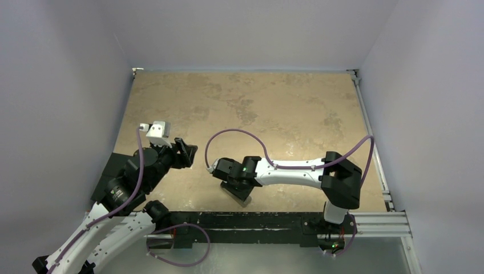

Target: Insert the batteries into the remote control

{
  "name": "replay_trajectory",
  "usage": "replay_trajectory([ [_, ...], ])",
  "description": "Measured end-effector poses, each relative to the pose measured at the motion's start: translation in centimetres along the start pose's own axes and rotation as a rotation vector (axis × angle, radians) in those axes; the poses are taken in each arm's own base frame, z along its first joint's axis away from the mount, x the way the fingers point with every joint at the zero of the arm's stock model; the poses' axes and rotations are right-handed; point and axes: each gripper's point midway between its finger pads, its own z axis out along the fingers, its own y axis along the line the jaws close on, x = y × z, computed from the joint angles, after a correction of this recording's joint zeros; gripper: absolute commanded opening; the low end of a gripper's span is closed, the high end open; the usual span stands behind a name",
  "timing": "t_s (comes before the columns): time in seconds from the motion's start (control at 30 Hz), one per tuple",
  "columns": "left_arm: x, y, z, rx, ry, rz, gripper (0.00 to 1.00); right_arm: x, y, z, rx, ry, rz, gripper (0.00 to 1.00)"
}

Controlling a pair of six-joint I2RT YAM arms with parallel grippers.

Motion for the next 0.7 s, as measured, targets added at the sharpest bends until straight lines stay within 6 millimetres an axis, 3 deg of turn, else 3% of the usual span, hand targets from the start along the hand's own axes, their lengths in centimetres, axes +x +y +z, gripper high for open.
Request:
replay_trajectory([
  [0.7,-0.05,0.01,-0.04,0.000,-0.003,-0.001,0.59,-0.70,0.18,-0.21,-0.004,-0.015,0.004,0.18],
])
